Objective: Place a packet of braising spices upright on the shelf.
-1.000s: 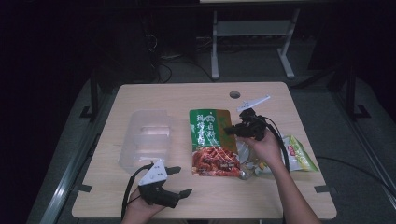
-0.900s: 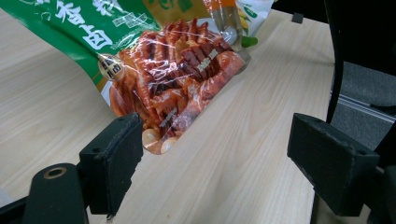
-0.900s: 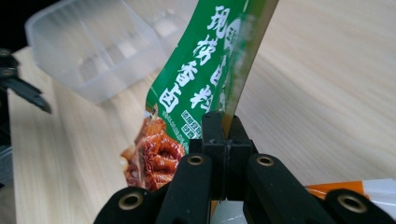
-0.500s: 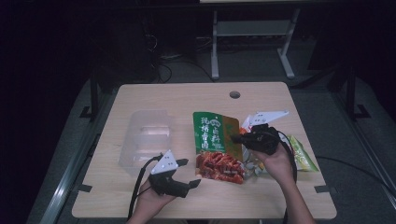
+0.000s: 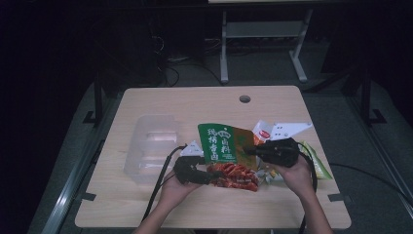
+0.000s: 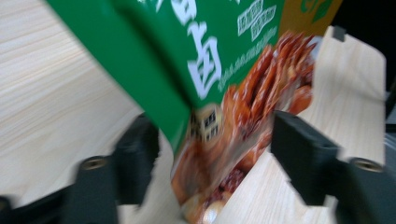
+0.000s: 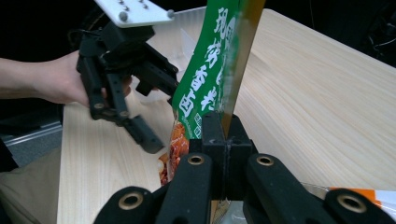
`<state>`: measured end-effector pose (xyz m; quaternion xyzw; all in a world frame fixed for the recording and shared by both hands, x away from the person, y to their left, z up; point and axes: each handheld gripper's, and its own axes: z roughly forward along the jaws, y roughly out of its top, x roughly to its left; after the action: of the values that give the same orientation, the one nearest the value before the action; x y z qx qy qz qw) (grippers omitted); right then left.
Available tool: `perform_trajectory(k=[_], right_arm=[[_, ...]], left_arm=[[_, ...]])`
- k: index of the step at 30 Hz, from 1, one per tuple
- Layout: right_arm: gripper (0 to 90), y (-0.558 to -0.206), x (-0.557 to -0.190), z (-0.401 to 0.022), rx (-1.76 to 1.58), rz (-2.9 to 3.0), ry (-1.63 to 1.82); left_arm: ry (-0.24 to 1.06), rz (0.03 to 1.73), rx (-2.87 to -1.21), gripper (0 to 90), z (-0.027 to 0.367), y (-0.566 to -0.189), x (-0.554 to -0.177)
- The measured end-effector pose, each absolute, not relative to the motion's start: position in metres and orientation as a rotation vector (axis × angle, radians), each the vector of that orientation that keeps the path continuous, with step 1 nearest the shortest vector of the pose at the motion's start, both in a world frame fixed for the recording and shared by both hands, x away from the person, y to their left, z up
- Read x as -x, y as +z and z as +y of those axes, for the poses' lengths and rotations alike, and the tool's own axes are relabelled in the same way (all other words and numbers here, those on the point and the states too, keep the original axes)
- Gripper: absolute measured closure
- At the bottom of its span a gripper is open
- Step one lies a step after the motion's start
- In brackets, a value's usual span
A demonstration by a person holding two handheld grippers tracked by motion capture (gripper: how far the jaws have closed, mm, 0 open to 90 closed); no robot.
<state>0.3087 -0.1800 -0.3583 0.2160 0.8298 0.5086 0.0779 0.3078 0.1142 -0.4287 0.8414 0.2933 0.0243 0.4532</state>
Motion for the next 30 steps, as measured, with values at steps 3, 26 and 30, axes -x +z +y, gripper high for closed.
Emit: perform_trajectory(k=[3, 26, 30], right_arm=[[89.3, -0.361, -0.310, -0.181, -0.658, 2.490, 1.520], [77.7, -0.397, -0.324, -0.172, -0.778, 2.581, 1.531], [87.9, -0.396, -0.323, -0.168, -0.771, 2.585, 1.531]], left_arm=[[0.035, 0.711, -2.079, 51.9, 0.110, -0.427, -0.313], [0.105, 0.677, -2.076, 86.4, 0.116, -0.418, -0.307], [0.106, 0.684, -2.066, 85.3, 0.119, -0.419, -0.305]])
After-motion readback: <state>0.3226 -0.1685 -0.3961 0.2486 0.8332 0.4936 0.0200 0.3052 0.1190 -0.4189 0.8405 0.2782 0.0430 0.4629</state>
